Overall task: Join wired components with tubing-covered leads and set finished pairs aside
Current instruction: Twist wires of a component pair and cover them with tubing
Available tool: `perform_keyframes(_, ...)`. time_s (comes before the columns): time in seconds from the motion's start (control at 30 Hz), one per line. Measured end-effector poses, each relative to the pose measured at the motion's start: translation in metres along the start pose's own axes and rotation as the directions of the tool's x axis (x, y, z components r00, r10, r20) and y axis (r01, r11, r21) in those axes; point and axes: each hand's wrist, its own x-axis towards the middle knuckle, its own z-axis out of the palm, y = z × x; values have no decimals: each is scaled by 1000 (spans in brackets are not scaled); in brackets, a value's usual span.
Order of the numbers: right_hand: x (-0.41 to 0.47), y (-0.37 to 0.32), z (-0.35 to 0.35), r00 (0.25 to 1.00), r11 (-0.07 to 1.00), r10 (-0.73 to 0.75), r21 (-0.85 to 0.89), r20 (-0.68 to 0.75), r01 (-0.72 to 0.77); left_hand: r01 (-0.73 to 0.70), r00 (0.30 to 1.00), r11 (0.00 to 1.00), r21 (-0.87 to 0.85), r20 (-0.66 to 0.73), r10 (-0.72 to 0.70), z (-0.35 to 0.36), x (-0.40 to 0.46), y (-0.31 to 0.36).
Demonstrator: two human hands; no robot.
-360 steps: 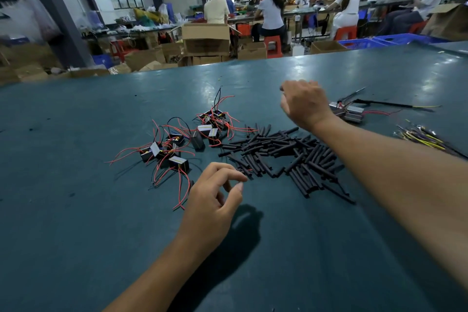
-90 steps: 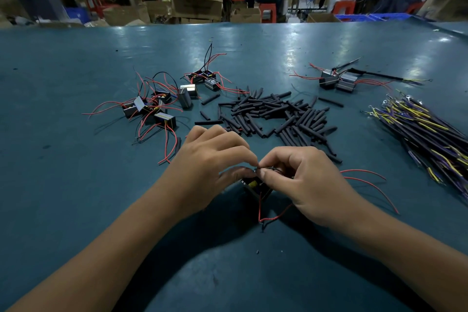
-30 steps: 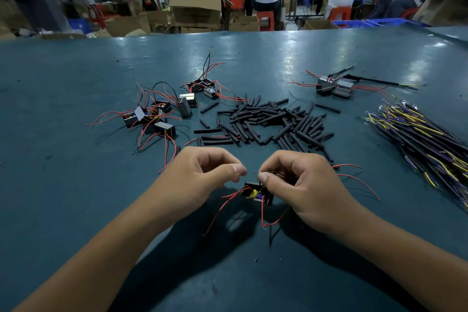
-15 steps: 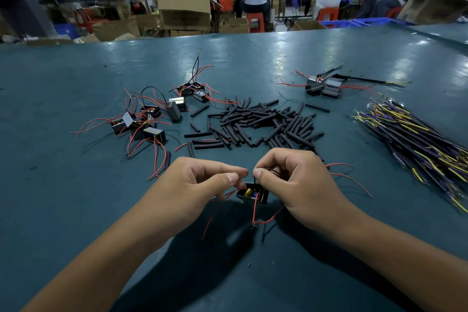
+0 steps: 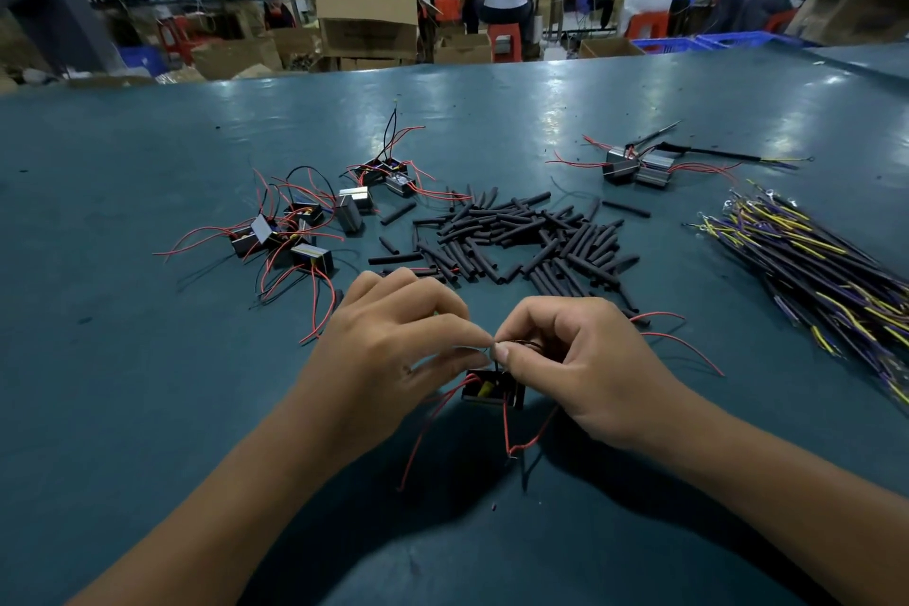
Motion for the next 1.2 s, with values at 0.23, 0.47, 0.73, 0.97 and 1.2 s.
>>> perform_keyframes(0.23, -2, 0, 1, 999, 998, -48, -40, -5, 47, 18, 1000, 998, 66, -3, -18, 3, 2, 1)
perform_keyframes(0.47, -4, -4, 3, 993, 991, -115, -77, -16, 113, 754, 603, 208, -624, 530, -596, 7, 0, 16)
perform_keyframes(0.73, -2, -2, 0, 1000, 999, -27, 23, -2, 27, 648, 757, 585, -488, 324, -568, -4, 3, 11)
perform_keyframes(0.97, 0, 1, 0, 998, 996, 37, 88, -50, -32, 521, 854, 777, -354, 206, -478, -13, 0, 16)
perform_keyframes(1.2, 1, 3, -2, 996, 993, 61, 101, -69, -54, 612, 791, 673, -415, 330, -515, -7, -1, 19)
